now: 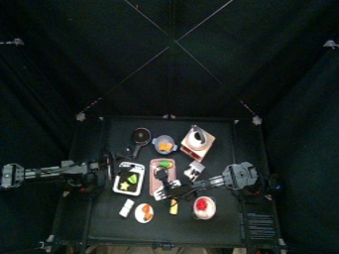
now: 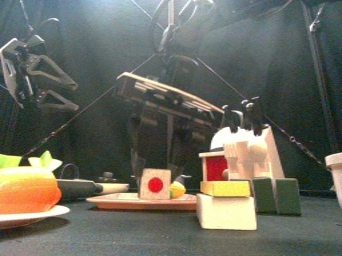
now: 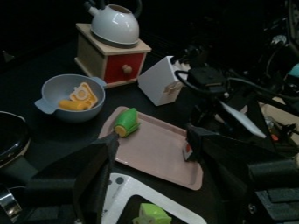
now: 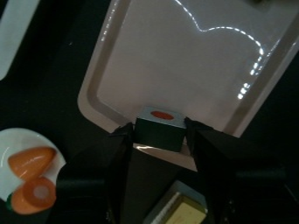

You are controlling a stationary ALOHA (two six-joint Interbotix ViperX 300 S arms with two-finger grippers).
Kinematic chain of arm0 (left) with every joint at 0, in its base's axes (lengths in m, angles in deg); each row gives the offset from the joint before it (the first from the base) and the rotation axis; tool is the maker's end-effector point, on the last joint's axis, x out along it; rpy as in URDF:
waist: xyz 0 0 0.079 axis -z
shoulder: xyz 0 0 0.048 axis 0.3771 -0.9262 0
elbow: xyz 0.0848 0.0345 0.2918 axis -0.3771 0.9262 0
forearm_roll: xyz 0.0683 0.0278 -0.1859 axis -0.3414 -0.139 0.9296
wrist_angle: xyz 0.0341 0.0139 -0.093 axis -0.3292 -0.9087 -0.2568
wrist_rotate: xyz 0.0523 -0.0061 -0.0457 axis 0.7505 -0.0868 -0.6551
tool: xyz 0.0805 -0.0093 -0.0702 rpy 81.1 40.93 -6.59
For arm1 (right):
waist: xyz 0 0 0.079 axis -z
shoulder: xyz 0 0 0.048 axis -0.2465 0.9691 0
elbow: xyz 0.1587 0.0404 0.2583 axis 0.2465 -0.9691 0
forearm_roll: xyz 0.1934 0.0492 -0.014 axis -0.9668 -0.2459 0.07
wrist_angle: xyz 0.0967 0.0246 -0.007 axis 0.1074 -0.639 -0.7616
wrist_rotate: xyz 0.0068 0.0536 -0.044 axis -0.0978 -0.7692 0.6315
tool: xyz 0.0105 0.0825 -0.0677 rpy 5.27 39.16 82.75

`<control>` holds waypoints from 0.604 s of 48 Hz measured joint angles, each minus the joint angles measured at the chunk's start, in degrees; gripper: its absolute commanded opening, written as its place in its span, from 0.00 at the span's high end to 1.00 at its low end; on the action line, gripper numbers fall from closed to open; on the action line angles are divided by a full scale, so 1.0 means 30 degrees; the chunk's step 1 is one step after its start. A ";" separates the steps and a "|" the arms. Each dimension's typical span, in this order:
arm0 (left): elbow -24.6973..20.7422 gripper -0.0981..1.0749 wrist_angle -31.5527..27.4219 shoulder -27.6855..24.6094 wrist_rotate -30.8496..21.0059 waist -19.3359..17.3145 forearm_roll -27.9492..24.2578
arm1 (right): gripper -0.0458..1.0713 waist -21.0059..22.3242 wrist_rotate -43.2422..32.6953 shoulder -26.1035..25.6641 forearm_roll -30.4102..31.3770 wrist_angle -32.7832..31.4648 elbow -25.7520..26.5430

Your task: Grab green sushi piece from plate

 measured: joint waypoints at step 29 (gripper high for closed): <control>0.0000 0.10 0.0000 0.0029 0.0000 0.0000 0.0029 | 0.40 -0.0645 0.0146 -0.2256 0.1875 -0.1025 -0.1699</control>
